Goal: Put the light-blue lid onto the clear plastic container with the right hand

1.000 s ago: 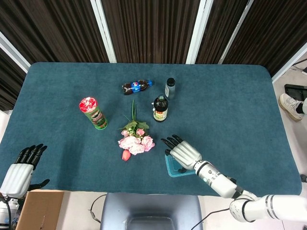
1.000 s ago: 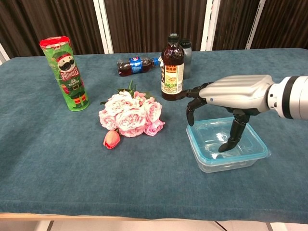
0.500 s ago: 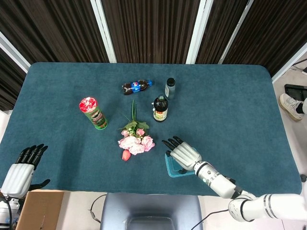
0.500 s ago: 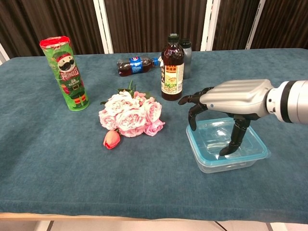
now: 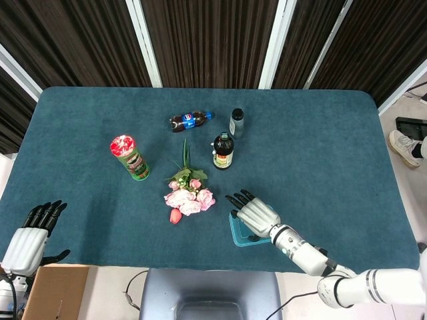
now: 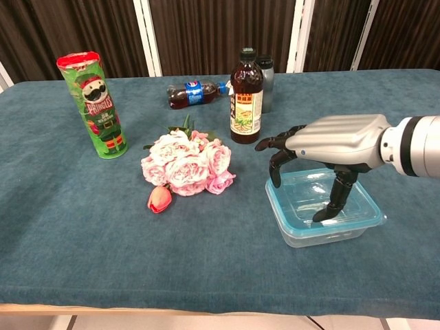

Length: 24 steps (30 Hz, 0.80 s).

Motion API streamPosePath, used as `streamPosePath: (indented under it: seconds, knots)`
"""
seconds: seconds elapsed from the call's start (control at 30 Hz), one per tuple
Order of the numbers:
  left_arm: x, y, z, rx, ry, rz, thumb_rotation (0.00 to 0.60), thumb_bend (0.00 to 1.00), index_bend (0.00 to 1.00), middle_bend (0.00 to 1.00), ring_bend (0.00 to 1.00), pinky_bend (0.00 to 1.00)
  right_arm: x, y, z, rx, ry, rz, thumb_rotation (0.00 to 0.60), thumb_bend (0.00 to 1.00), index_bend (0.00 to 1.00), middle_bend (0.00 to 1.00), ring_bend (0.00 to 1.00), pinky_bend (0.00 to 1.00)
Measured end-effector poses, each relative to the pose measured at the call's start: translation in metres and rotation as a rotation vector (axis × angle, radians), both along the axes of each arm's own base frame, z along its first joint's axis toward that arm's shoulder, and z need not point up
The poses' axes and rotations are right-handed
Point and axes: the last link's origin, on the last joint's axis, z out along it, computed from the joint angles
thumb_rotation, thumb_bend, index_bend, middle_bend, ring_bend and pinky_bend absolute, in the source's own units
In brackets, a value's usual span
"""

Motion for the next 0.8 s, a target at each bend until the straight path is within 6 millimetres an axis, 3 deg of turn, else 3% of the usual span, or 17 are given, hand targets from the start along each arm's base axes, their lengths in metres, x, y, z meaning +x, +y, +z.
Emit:
streamPosePath:
  seconds: [0.8]
  knots:
    - [0.0008, -0.0007, 0.0006, -0.004, -0.003, -0.008, 0.600, 0.44, 0.00, 0.04, 0.04, 0.10, -0.0019, 0.0013, -0.0019, 0.002, 0.022, 0.002, 0.600, 0.24, 0.48, 0.10, 0.00, 0.00]
